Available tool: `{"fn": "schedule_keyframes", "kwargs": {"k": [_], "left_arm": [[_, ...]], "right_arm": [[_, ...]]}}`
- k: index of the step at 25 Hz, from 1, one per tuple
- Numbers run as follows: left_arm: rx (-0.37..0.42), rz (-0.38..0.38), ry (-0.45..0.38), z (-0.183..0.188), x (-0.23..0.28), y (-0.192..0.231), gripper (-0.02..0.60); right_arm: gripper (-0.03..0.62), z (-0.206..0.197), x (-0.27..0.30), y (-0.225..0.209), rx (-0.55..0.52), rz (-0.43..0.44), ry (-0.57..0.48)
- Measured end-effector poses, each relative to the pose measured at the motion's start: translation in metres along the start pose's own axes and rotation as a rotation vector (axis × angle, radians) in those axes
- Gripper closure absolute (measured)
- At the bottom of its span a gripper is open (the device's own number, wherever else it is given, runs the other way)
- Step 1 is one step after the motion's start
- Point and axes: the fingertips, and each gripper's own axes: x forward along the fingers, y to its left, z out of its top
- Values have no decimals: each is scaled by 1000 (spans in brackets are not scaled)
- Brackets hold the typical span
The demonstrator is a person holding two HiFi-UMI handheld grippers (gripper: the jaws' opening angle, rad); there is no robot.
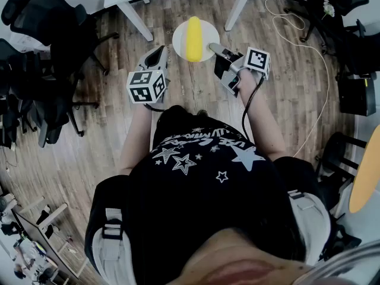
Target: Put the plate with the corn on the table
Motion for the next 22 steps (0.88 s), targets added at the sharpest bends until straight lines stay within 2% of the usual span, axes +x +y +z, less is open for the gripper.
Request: {"fn": "schedule_keyframes", "kwargs": {"k": [9,22], "left_arm": [[-10,3,-4,-11,-14,-15,577],[-25,0,31,-18,-25,-4,577]], "right_arm": [[572,-13,-19,0,-13,15,10],[568,-29,-17,2,-15,27,-4]]}}
